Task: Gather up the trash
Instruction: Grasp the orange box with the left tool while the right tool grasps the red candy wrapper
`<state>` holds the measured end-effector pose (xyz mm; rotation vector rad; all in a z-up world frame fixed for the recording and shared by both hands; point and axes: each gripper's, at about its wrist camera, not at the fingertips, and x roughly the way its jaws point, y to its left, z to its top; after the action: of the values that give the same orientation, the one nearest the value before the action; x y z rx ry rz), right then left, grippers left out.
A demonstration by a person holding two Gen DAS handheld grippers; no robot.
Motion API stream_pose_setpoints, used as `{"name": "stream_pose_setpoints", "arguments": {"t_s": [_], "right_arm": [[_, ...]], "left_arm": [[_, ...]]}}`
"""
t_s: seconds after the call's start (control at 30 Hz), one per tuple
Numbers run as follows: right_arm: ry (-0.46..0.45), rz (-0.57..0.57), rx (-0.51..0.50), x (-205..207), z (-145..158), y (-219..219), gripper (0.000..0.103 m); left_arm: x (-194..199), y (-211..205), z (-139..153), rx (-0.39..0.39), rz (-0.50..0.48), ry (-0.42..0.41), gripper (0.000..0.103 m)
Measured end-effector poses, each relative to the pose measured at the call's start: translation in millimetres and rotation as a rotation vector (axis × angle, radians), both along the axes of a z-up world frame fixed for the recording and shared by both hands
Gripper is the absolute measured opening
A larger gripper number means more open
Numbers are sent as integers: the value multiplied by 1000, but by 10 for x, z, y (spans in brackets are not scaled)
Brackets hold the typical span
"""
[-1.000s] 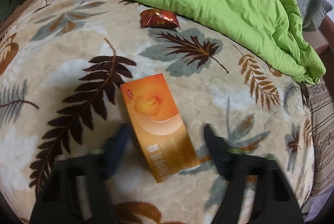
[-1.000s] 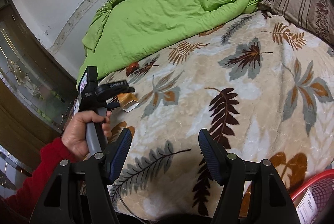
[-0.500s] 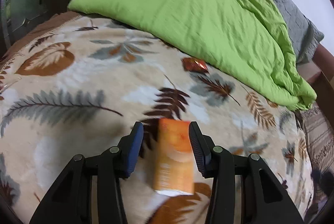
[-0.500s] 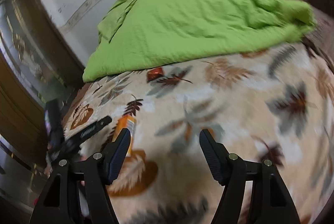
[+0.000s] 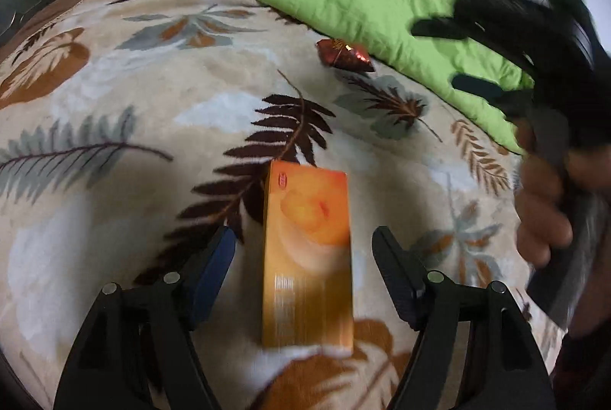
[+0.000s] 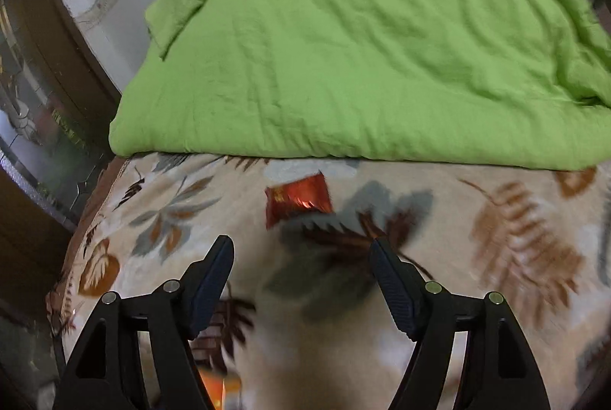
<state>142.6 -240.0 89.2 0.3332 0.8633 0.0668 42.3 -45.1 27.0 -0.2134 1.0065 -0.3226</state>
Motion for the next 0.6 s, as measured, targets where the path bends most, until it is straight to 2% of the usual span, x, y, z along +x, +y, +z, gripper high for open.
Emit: {"name": "stream_pose_setpoints", "arguments": {"t_s": [0.03, 0.07, 0.1, 0.13, 0.23, 0.4, 0.5, 0.6], "right_arm": [[17, -2, 14, 125, -56, 11, 78], [29, -12, 19, 259, -105, 25, 78], [32, -8, 20, 339, -133, 41, 78], [36, 3, 15, 442, -159, 64, 78], [59, 16, -12, 678, -255, 112, 78], [116, 37, -41, 926, -492, 220, 78], [144, 37, -94, 983, -618, 310, 78], [144, 22, -140, 938, -653, 351, 61]], "left_arm": [[41, -13, -7, 14, 4, -15, 72], [70, -22, -6, 42, 6, -32, 59], [91, -21, -2, 62, 0, -40, 51], [100, -13, 3, 69, -7, -45, 49], [111, 83, 24, 75, 27, -64, 48], [152, 346, 155, 77, 140, -125, 48], [216, 465, 132, 59, 180, -102, 48], [234, 489, 91, 45, 184, -76, 48]]}}
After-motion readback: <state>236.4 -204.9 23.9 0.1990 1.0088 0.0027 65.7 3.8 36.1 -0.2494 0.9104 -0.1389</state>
